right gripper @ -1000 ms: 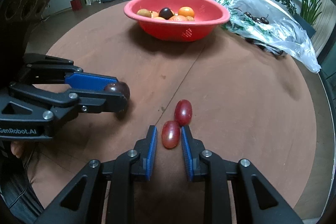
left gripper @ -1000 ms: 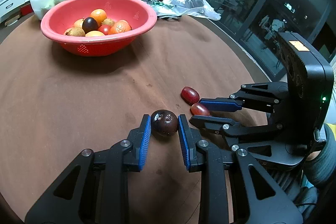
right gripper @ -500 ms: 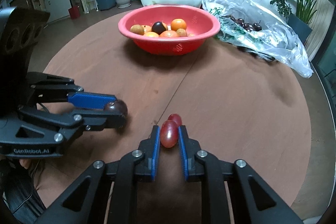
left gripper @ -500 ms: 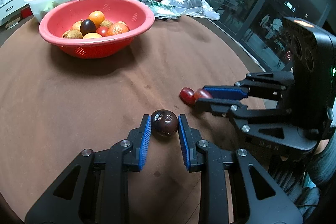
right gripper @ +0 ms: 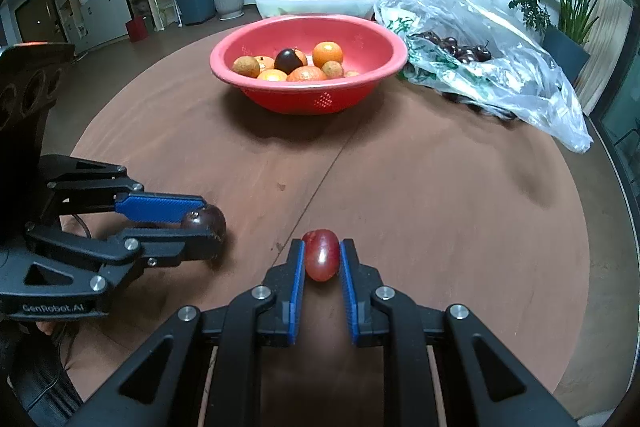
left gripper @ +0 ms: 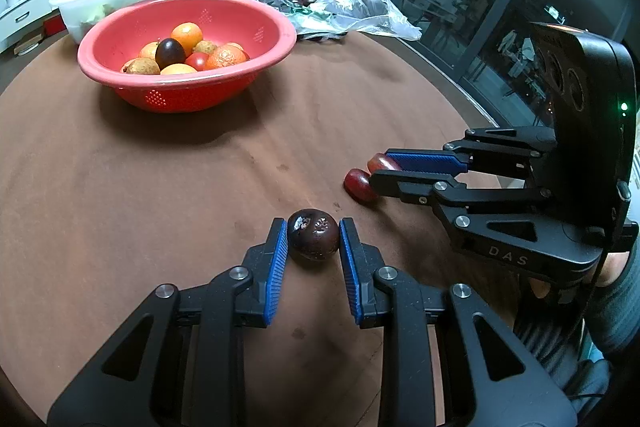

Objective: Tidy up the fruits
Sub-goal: 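Lift the plum with the left tool while the right tool closes on red grapes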

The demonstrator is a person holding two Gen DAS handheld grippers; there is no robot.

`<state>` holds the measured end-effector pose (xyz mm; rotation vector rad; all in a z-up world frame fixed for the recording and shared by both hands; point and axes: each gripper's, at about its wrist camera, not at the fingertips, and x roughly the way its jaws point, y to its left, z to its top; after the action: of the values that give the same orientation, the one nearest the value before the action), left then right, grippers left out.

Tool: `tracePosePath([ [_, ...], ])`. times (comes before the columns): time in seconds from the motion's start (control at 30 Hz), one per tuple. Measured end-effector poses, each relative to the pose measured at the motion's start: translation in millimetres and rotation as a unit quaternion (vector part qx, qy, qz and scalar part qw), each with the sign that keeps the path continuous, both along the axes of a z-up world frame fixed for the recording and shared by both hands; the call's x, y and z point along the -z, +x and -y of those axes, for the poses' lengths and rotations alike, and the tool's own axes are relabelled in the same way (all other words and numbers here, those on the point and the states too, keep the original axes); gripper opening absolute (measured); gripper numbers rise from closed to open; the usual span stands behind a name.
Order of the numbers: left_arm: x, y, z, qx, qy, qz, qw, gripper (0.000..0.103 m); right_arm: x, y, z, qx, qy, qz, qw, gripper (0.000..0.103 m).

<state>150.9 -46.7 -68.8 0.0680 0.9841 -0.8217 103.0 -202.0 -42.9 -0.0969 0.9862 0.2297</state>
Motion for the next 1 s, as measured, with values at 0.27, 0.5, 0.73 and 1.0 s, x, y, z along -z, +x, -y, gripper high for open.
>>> tracePosePath([
  [0.27, -0.3, -0.7, -2.1, -0.003, -0.002, 0.003, 1.0000, 0.024, 0.6, -0.1, 3.7, 0.004, 0.002, -0.002, 1.000, 0.020],
  [0.5, -0.7, -1.6, -2.0, -0.005, -0.003, 0.004, 1.0000, 0.024, 1.4, 2.3, 0.4, 0.000, -0.002, -0.007, 1.000, 0.020],
  [0.73, -0.4, -2.0, -3.3, -0.009, -0.005, 0.005, 0.9999, 0.024, 3.0, 4.6, -3.7, -0.008, -0.018, -0.012, 1.000, 0.029],
  [1.0, -1.4, -2.1, -5.8, -0.014, -0.008, 0.006, 0.9998, 0.024, 10.5, 7.3, -11.3, -0.017, -0.026, -0.025, 0.999, 0.046],
])
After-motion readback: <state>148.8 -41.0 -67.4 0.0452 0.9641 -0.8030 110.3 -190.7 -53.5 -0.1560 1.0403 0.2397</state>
